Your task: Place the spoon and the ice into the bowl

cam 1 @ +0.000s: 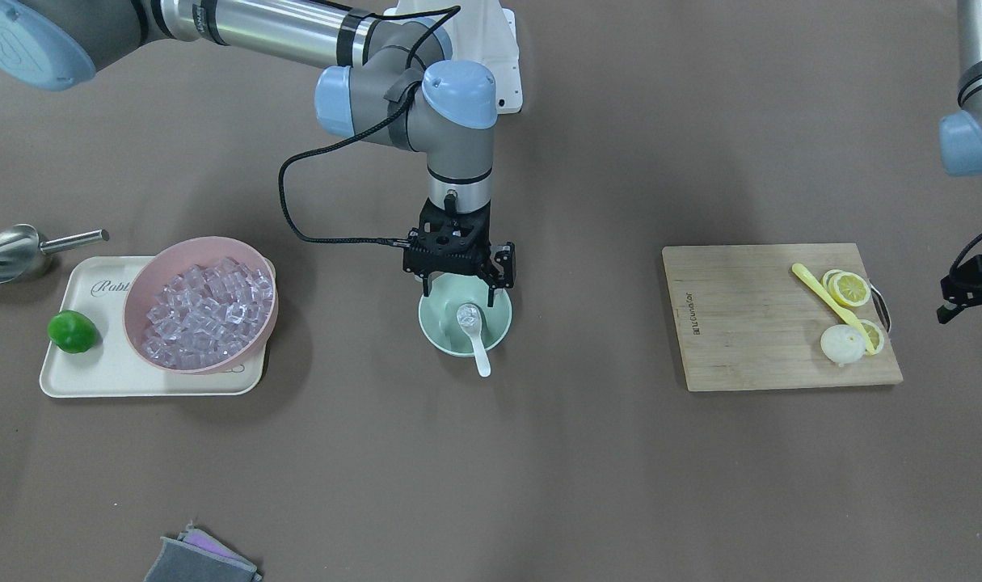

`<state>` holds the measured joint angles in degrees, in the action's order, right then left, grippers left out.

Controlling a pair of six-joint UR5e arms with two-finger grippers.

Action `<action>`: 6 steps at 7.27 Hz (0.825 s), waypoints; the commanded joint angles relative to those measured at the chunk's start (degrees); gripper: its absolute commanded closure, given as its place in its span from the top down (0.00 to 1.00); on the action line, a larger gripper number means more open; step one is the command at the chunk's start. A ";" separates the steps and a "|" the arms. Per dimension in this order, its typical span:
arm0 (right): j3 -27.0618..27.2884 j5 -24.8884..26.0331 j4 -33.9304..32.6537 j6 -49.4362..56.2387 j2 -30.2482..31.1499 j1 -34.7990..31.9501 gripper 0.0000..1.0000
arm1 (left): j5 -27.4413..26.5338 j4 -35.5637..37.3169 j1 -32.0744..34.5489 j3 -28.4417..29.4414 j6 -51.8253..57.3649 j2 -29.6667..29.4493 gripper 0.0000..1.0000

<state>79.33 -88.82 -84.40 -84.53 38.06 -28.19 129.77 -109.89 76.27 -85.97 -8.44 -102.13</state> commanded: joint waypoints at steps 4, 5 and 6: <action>4.93 -9.50 0.46 16.90 9.01 -11.68 1.00 | 1.62 12.46 9.92 -10.62 16.19 13.63 0.99; 7.31 -12.40 0.29 21.99 11.57 -14.49 1.00 | 1.54 15.73 11.95 -10.70 19.92 13.28 0.99; 8.12 -15.21 -0.06 26.30 13.33 -17.39 1.00 | 1.53 18.98 13.36 -10.97 21.00 12.67 0.99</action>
<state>85.56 -100.40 -84.14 -64.10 48.59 -41.90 131.35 -95.44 87.29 -96.55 9.16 -89.08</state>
